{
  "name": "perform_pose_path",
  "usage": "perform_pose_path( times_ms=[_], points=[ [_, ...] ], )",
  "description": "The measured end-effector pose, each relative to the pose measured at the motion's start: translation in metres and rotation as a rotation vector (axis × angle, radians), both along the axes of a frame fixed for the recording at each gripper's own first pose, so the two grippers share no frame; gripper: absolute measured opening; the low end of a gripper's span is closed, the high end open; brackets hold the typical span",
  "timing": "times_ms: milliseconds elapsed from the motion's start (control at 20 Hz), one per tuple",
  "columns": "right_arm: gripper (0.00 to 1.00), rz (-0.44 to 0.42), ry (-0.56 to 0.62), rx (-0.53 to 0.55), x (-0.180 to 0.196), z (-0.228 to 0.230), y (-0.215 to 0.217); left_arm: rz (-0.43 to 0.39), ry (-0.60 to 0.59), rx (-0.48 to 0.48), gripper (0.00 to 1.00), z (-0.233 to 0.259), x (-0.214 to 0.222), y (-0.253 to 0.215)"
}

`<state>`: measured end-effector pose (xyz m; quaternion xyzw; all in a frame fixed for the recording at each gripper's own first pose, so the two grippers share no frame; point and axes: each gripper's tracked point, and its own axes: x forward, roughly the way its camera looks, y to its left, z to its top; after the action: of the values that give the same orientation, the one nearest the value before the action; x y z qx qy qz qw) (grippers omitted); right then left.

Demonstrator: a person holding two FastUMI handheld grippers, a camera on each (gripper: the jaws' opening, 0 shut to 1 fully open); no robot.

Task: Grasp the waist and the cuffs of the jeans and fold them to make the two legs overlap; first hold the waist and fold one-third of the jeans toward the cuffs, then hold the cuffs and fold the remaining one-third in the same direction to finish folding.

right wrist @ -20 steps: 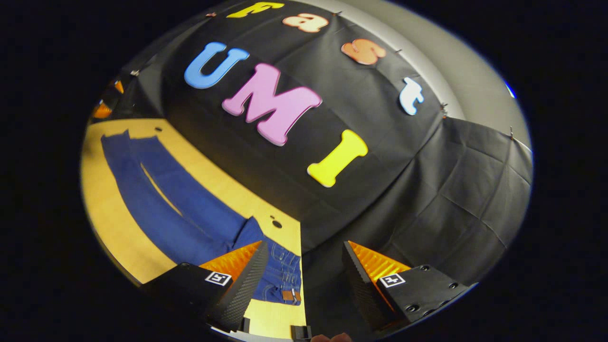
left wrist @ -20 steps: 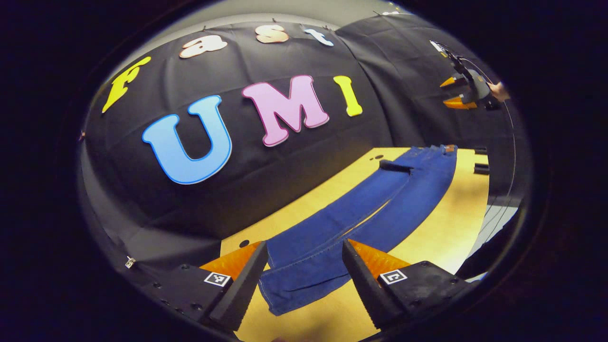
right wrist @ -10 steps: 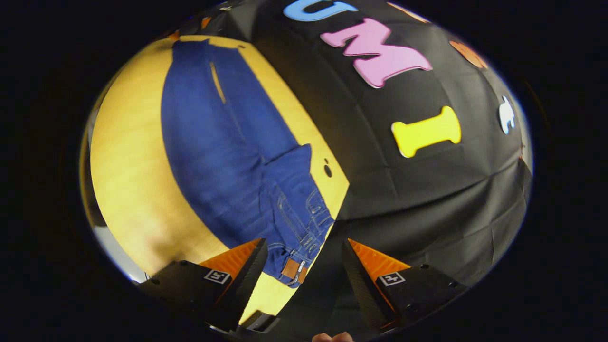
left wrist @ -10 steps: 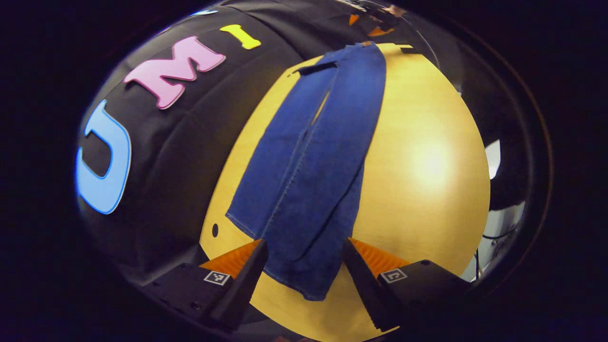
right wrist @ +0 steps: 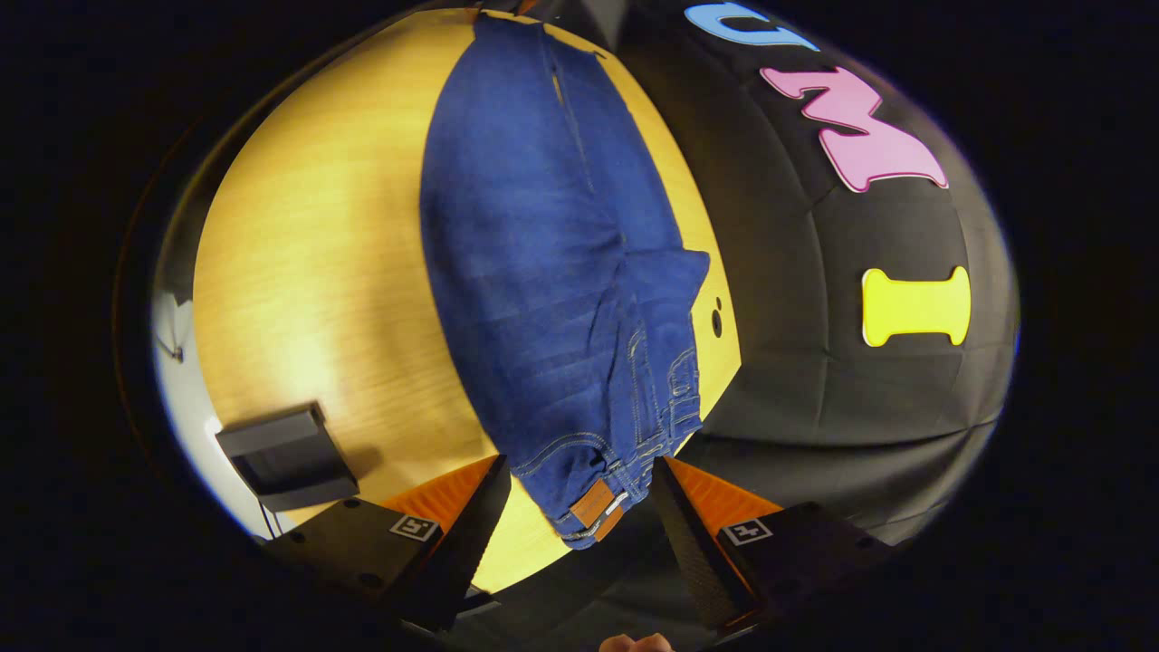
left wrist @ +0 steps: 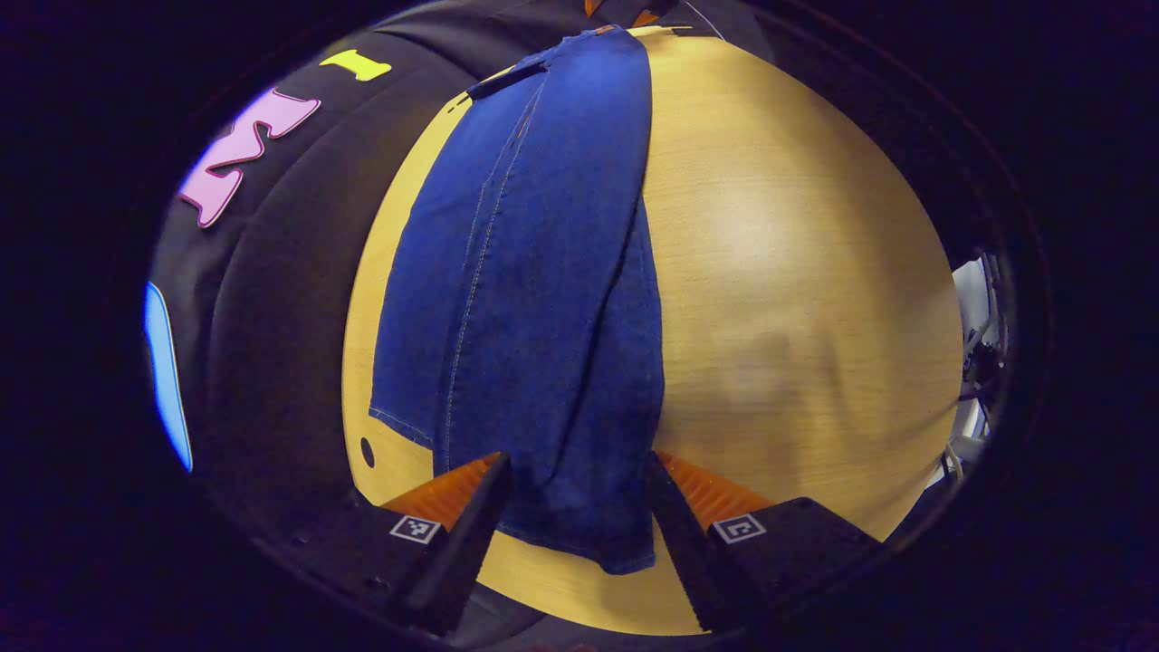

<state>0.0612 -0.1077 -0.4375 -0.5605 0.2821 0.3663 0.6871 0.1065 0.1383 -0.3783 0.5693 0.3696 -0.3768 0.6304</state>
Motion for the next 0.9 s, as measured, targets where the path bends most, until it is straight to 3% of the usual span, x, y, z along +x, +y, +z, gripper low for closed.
perform_pose_path(
  times_ms=[150,250,450,550,600,700,750,800,900],
  points=[
    [0.96,0.079,0.012,-0.088,-0.007,-0.014,-0.021,-0.044,-0.012,0.013,0.93,0.000,0.008,-0.005],
    [0.96,0.068,0.020,-0.121,-0.002,-0.029,-0.032,-0.062,-0.020,0.025,0.93,-0.001,0.014,-0.007],
    [0.95,0.132,-0.052,-0.181,0.032,-0.036,-0.023,-0.093,-0.030,0.043,0.90,-0.005,0.025,-0.011],
    [0.93,0.097,-0.019,-0.179,0.032,-0.045,-0.023,-0.057,-0.014,0.038,0.84,-0.009,0.029,-0.012],
    [0.90,0.070,0.023,-0.176,0.024,-0.050,-0.026,-0.033,-0.010,0.032,0.63,-0.016,0.029,-0.014],
    [0.51,0.071,0.028,-0.187,0.018,-0.054,-0.024,-0.035,-0.057,0.053,0.22,-0.017,0.032,-0.017],
    [0.31,0.067,0.029,-0.191,0.016,-0.056,-0.025,-0.034,-0.072,0.065,0.13,-0.016,0.036,-0.016],
    [0.28,0.047,0.032,-0.188,0.015,-0.059,-0.023,-0.022,-0.068,0.057,0.10,-0.017,0.037,-0.020],
    [0.09,-0.010,0.046,-0.170,0.014,-0.063,-0.030,0.039,-0.045,0.028,0.07,-0.018,0.038,-0.017]
  ],
)
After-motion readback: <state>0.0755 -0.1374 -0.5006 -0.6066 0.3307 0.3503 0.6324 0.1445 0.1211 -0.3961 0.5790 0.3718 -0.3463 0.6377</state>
